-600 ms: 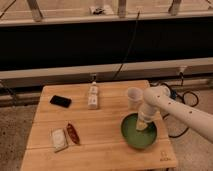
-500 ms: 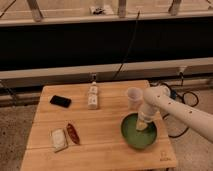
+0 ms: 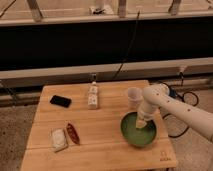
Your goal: Push the ceramic bowl across the table
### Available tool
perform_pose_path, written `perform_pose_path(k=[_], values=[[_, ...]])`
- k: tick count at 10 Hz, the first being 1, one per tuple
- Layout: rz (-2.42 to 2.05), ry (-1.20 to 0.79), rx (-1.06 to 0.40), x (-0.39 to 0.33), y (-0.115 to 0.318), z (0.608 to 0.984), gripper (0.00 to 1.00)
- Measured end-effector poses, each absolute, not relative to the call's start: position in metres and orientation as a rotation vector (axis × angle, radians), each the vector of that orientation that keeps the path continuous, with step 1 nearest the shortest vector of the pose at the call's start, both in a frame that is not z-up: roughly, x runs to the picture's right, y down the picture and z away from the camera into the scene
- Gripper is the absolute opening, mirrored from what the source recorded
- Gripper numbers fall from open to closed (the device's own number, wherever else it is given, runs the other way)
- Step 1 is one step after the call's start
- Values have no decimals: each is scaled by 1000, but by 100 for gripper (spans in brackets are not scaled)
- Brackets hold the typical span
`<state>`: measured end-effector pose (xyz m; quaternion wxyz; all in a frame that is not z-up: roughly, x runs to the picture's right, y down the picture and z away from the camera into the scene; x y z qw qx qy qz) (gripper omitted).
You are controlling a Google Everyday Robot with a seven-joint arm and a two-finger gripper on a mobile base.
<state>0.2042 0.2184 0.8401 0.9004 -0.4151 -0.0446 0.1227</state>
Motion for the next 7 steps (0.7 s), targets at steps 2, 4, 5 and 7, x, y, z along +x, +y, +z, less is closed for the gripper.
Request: perform_pose_path(k=[2,4,5,7], values=[[252,-95,-855,201,214,847,4],[252,-96,-854,202,211,846,4],[252,-95,-856,202,211,846,4],[253,-97,-851,199,203,856,4]])
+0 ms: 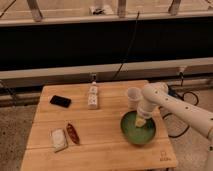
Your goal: Push the ceramic bowl across the table
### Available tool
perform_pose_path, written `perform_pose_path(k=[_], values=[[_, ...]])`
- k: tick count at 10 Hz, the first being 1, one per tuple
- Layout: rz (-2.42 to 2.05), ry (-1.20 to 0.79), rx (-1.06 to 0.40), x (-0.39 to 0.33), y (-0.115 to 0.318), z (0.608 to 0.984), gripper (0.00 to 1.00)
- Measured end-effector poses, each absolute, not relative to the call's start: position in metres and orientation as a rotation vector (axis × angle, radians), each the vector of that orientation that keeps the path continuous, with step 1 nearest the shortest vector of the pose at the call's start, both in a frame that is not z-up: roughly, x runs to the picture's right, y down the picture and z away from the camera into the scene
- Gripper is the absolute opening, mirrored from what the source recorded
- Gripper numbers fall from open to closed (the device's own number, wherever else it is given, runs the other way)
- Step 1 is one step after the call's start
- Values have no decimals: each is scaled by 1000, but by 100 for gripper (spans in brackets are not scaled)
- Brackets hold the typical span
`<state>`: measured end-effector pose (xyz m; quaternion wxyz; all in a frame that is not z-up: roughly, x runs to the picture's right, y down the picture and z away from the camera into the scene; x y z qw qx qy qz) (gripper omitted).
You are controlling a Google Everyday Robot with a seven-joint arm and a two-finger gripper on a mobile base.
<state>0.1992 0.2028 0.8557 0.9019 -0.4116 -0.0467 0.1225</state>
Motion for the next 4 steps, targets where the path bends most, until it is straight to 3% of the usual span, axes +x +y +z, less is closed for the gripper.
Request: perform_pose_path(k=[4], values=[[250,-97,-853,199,202,853,4]])
